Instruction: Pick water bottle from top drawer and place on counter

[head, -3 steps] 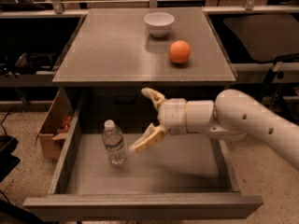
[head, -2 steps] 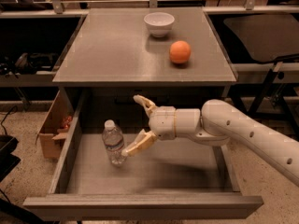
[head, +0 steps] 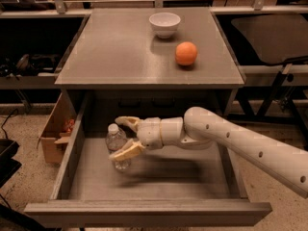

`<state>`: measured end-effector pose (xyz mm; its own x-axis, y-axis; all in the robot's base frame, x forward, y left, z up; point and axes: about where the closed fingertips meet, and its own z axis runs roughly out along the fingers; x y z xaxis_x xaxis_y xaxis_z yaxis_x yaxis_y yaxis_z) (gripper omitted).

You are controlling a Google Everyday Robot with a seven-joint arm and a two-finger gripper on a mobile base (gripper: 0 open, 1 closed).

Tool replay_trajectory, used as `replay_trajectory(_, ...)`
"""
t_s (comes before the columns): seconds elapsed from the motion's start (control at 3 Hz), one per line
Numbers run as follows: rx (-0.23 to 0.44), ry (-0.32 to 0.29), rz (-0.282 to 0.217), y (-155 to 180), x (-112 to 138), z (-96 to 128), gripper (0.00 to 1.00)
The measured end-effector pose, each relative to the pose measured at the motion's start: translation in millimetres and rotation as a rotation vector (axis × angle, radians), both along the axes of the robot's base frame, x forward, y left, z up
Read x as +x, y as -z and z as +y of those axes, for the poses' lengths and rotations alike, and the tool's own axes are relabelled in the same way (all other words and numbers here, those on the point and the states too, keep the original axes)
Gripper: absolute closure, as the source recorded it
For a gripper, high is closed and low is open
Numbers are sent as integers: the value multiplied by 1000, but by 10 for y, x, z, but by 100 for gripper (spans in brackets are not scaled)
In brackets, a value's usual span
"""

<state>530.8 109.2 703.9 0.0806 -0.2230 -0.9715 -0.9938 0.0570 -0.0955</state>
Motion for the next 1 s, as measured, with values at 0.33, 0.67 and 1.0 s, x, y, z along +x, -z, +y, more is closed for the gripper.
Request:
replay_trajectory(0.33, -28, -41, 14, -7, -99, 86, 49)
replay_trajectory(0.67, -55, -66, 28, -91, -260, 112, 72)
replay_trajectory(1.0, -68, -53, 20, -475, -276, 45, 100)
